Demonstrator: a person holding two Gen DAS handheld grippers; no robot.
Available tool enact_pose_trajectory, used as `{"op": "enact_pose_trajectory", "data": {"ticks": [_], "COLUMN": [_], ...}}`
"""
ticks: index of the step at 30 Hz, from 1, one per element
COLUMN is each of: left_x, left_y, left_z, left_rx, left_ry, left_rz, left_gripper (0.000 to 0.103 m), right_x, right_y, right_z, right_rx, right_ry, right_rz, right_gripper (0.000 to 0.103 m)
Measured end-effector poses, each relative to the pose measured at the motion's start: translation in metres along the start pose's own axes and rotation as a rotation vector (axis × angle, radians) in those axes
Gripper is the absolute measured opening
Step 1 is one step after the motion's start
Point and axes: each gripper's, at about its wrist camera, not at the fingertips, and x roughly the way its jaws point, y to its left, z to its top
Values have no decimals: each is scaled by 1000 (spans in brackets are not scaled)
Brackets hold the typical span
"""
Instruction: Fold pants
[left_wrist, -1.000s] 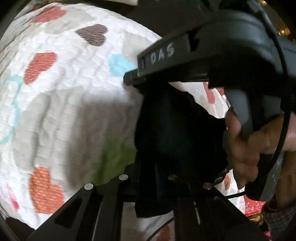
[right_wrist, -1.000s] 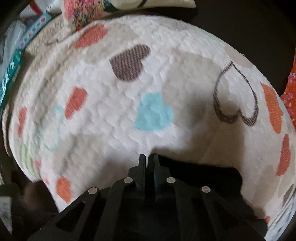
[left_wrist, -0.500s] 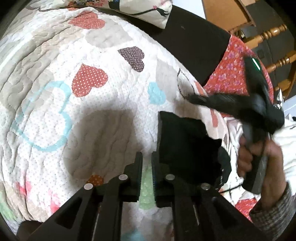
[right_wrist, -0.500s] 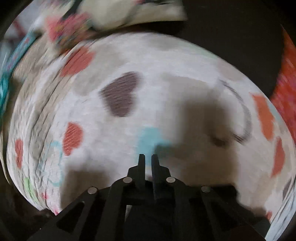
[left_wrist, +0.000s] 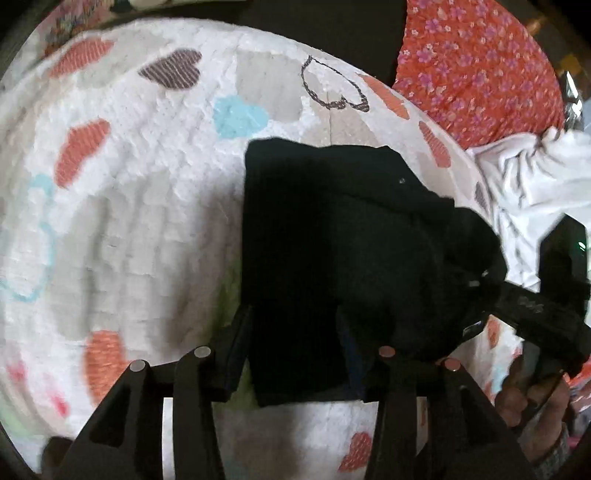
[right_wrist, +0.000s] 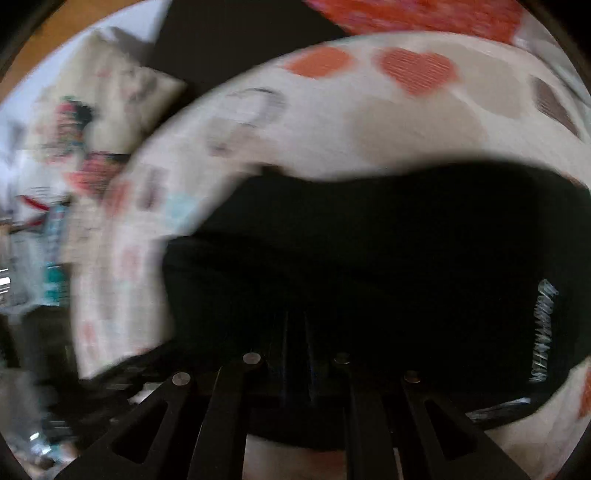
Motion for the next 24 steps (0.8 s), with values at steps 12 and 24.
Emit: {"op": "enact_pose_trajectory", "data": {"ticks": [12,24], "left_x": [8,153], "left_y": [-193,-350], "left_z": [59,57], "left_rx": [437,756], "left_ry": [-27,151], "left_rz": [-56,-49], "left_gripper": [58,58], "right_x": [-122,-98], "right_y": [-122,-191], "right_z": [-66,-59], "right_rx": [234,357], "right_ry": [-329,-323], "right_rz": [25,104], "right_gripper": [64,66]}}
